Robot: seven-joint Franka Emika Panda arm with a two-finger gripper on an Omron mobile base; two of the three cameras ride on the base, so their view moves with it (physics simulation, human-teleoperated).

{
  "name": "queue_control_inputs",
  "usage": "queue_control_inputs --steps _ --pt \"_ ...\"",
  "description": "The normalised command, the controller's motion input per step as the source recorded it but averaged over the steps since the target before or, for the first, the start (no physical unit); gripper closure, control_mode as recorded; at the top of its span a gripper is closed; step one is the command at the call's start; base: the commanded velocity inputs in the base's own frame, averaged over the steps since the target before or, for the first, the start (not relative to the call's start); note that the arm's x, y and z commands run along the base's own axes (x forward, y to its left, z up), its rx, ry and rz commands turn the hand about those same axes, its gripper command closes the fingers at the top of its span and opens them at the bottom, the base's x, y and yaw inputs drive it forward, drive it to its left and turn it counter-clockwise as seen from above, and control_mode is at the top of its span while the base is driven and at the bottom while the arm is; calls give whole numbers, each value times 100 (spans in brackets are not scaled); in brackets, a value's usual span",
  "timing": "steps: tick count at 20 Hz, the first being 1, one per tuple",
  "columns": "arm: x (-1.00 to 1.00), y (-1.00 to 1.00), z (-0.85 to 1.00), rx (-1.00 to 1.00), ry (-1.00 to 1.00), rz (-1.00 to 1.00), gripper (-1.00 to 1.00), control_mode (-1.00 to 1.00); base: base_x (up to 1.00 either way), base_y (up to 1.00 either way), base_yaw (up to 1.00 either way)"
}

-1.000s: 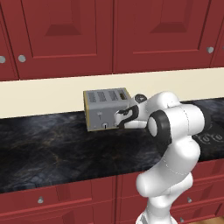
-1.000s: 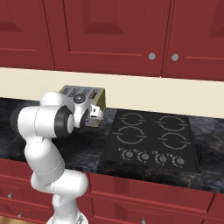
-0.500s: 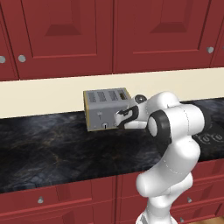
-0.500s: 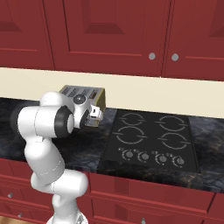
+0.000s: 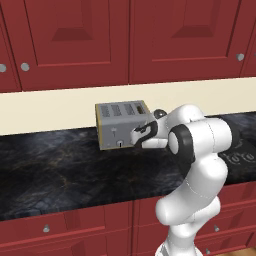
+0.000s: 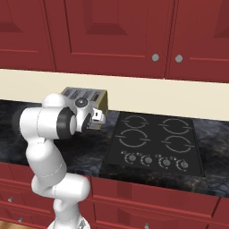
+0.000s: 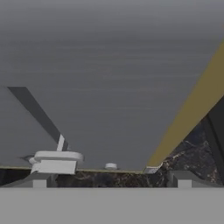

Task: Start the toaster. Once the lever pops up, take the bread to the plate on the dining counter.

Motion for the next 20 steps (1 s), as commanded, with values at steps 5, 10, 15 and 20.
queue_control_inputs --steps 5,10,15,20 --pt "2 0 -2 0 0 0 -100 -100 0 0 0" --pt "0 0 -7 0 0 0 -100 -100 0 0 0" --pt "0 0 -1 0 0 0 -100 -100 0 0 0" --pt "-3 -1 0 0 0 0 -100 -100 0 0 0"
